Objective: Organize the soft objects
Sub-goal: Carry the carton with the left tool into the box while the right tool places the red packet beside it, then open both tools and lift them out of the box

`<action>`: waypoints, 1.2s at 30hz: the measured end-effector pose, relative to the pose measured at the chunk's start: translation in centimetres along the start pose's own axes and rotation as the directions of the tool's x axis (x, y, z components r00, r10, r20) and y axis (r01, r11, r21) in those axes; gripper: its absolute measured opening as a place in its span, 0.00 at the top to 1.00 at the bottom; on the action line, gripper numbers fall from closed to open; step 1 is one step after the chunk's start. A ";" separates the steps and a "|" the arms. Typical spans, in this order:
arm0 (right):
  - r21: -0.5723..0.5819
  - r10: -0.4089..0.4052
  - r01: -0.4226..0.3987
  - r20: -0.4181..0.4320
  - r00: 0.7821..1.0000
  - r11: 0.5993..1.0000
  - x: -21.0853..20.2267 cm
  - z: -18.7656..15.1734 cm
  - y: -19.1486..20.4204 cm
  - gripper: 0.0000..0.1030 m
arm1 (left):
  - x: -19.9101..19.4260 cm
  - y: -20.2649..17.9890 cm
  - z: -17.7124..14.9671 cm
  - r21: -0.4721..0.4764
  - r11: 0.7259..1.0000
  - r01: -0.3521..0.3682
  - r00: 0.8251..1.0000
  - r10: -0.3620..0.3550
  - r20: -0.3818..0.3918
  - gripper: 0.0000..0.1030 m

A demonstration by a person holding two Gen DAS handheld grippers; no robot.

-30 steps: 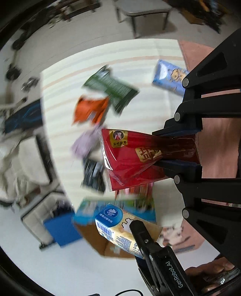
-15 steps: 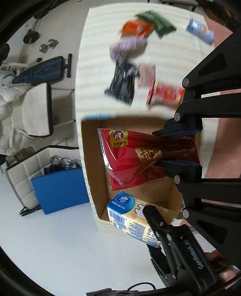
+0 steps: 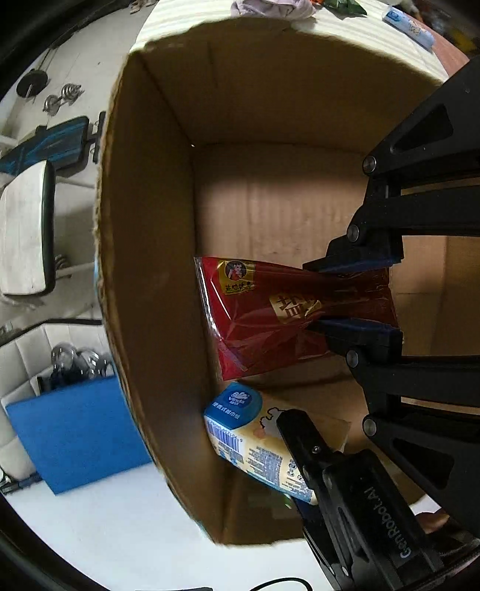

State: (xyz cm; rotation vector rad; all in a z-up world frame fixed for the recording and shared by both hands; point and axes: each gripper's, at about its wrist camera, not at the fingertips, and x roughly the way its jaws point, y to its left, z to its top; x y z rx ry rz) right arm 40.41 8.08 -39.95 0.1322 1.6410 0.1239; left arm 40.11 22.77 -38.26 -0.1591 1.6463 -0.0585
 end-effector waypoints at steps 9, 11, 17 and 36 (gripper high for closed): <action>-0.019 -0.031 0.030 -0.057 0.998 0.999 2.2 0.9 -0.2 0.37 | 0.5 -0.2 0.0 0.028 0.999 -0.017 0.999 0.018 -0.046 0.23; -0.027 -0.033 0.031 -0.051 0.998 0.999 2.0 0.7 -0.1 0.31 | -0.2 -0.3 -0.2 0.039 0.999 -0.028 0.999 0.029 -0.036 0.12; -0.062 -0.072 0.070 -0.033 0.997 0.996 0.4 0.1 0.6 0.13 | -2.4 0.1 -1.5 0.050 0.998 -0.037 0.999 0.037 0.005 0.11; -0.113 -0.042 0.060 0.157 0.987 0.992 -8.2 -11.2 0.8 0.00 | -11.2 0.2 -12.8 -0.012 0.997 -0.082 0.965 0.083 0.250 0.11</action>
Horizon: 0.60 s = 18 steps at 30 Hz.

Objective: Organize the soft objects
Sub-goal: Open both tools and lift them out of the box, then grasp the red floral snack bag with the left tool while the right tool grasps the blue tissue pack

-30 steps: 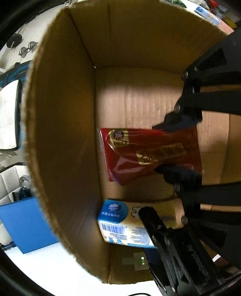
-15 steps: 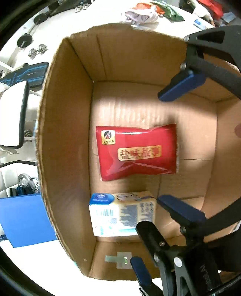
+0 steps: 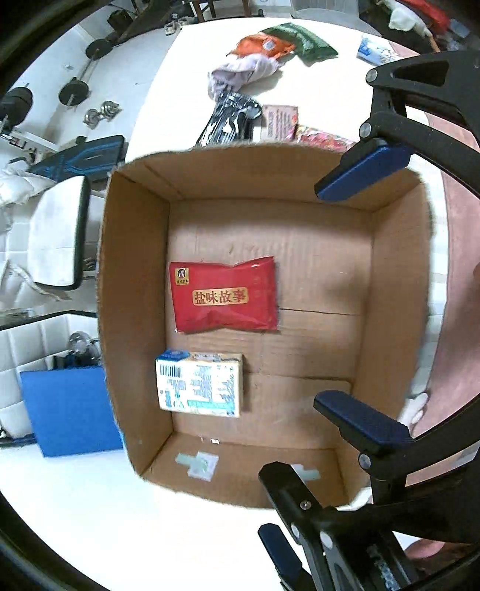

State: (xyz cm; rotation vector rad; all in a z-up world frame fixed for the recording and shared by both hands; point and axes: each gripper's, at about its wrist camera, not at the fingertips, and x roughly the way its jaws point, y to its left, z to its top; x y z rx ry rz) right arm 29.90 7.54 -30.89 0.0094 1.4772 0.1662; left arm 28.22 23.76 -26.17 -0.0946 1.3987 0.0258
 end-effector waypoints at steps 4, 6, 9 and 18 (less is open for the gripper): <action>-0.027 0.034 -0.033 0.033 0.999 0.999 -2.8 -1.4 -0.1 0.00 | -2.4 -1.2 -1.8 -0.010 1.000 -0.004 0.999 0.004 0.032 0.11; -0.026 0.061 -0.059 0.051 0.997 0.998 -4.2 -2.3 -0.6 0.00 | -3.7 -2.0 -2.1 -0.009 1.000 0.002 0.999 -0.002 0.049 0.11; -0.010 0.095 -0.095 0.085 0.992 0.995 -6.3 -3.3 -1.8 0.00 | -5.8 -4.1 -2.4 0.015 1.000 -0.012 0.996 0.011 0.088 0.11; 0.122 0.073 -0.094 0.167 0.983 0.988 -12.0 -6.6 -14.1 0.00 | -8.2 -18.6 -2.1 0.241 0.970 -0.033 0.989 -0.002 0.145 0.11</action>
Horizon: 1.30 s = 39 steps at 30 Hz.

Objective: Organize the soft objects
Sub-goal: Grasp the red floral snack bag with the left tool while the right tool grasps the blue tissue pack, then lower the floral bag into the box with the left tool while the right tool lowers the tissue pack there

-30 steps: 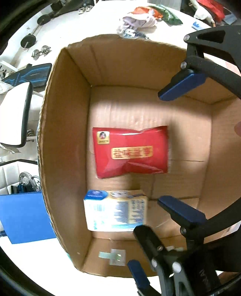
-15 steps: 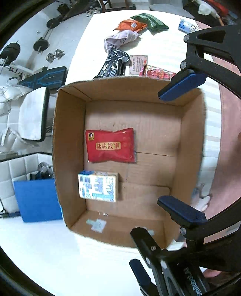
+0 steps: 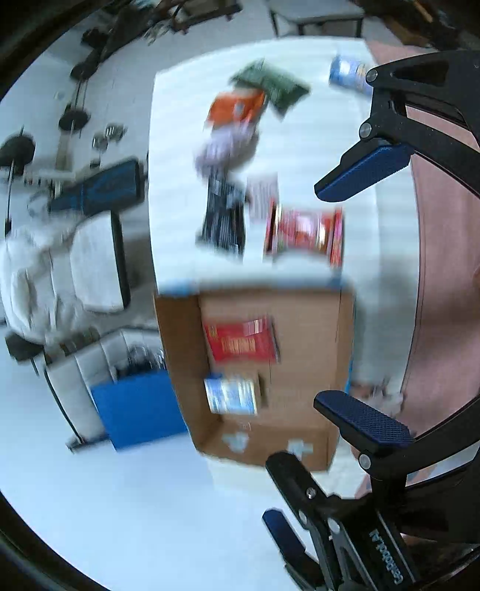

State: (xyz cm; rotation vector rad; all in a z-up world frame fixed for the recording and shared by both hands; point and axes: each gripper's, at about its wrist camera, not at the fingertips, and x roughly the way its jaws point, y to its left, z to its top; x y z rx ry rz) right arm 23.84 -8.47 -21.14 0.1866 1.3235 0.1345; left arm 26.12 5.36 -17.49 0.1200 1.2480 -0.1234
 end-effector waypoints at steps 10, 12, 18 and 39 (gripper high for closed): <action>0.243 -0.158 0.185 -0.124 0.980 0.952 0.8 -3.9 -20.9 0.00 | 15.3 -15.4 3.0 0.328 0.945 0.002 0.937 0.113 -0.331 0.11; 0.278 -0.172 0.213 -0.163 0.971 0.937 1.9 -4.8 -24.3 0.00 | 18.6 -17.0 2.6 0.375 0.927 -0.027 0.908 0.180 -0.378 0.11; 0.324 -0.171 0.246 -0.243 0.955 0.913 5.0 -7.3 -30.3 0.00 | 26.0 -17.8 1.5 0.414 0.908 -0.065 0.807 0.292 -0.514 0.11; 0.384 -0.055 0.238 -0.430 0.901 0.892 14.5 -10.8 -36.4 0.29 | 28.8 -18.3 -5.1 0.168 0.982 0.083 0.766 0.045 -0.641 0.55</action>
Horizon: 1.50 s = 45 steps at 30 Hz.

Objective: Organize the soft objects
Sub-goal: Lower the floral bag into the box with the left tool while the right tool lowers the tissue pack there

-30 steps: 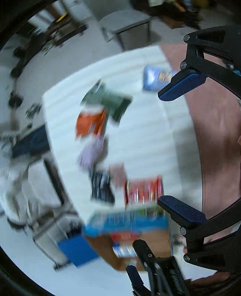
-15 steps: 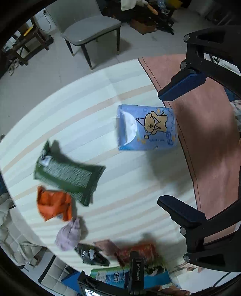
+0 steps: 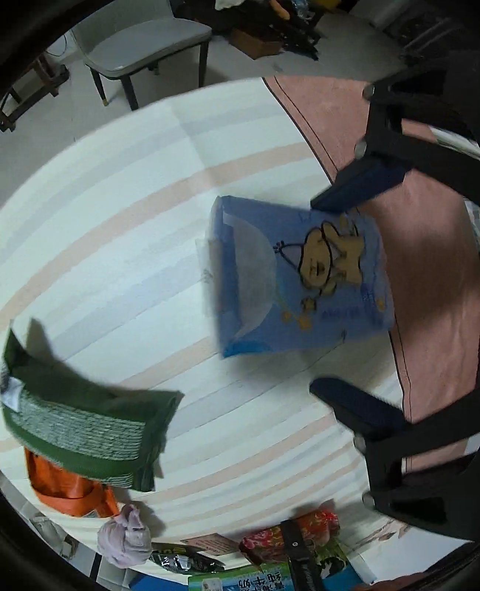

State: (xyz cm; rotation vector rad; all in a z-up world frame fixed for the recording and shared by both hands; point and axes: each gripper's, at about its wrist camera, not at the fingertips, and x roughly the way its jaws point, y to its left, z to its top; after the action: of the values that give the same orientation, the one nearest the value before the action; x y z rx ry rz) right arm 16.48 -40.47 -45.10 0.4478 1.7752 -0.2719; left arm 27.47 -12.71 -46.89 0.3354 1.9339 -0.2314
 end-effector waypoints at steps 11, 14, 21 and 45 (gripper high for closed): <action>-0.016 0.017 -0.016 0.022 1.000 1.000 -0.5 -1.9 1.3 0.63 | -0.5 -0.2 -4.8 -0.021 0.999 0.028 0.989 -0.025 0.144 0.58; -0.043 0.053 -0.051 0.043 0.998 0.998 -2.1 -3.2 2.5 0.65 | -3.8 0.3 -6.3 -0.021 0.996 0.088 0.973 -0.081 0.217 0.58; -0.209 0.192 -0.162 0.130 0.973 0.964 -9.5 -7.0 9.5 0.65 | -12.0 4.1 -13.8 -0.025 0.965 0.260 0.886 -0.229 0.403 0.58; -0.591 0.127 -0.017 0.144 0.981 0.806 -11.8 -5.3 47.4 0.66 | -13.0 38.6 -8.6 -0.336 0.933 0.127 0.941 -0.006 0.339 0.58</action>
State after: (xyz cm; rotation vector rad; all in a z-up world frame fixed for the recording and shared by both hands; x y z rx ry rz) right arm 34.92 2.44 -29.88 0.0354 1.5597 0.2927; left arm 37.65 24.70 -31.80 -0.0136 1.6112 0.0206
